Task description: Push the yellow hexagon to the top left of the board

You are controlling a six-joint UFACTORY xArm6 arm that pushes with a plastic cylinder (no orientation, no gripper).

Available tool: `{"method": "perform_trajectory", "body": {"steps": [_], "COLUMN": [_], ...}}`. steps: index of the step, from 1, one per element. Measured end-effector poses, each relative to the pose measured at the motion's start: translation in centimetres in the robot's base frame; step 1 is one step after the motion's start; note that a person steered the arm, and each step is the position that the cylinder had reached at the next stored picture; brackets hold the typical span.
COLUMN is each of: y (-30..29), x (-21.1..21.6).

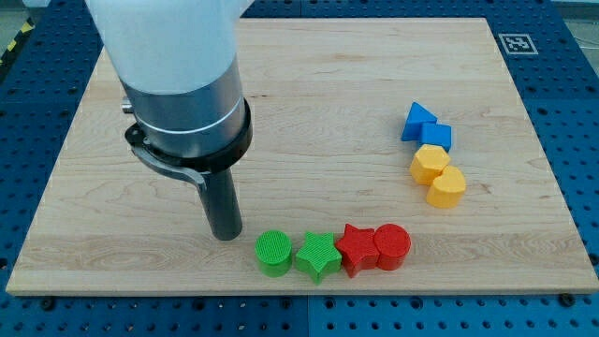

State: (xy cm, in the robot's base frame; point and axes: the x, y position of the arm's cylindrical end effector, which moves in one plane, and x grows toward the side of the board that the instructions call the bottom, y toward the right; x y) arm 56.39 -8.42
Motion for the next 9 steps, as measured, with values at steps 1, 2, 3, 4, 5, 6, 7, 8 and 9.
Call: {"method": "perform_trajectory", "body": {"steps": [1, 2, 3, 4, 5, 6, 7, 8, 9], "y": [0.0, 2.8, 7.0, 11.3, 17.1, 23.5, 27.4, 26.2, 21.6], "x": [-3.8, -5.7, -4.5, -3.4, -3.3, -3.1, -3.3, -5.9, -8.2]}}
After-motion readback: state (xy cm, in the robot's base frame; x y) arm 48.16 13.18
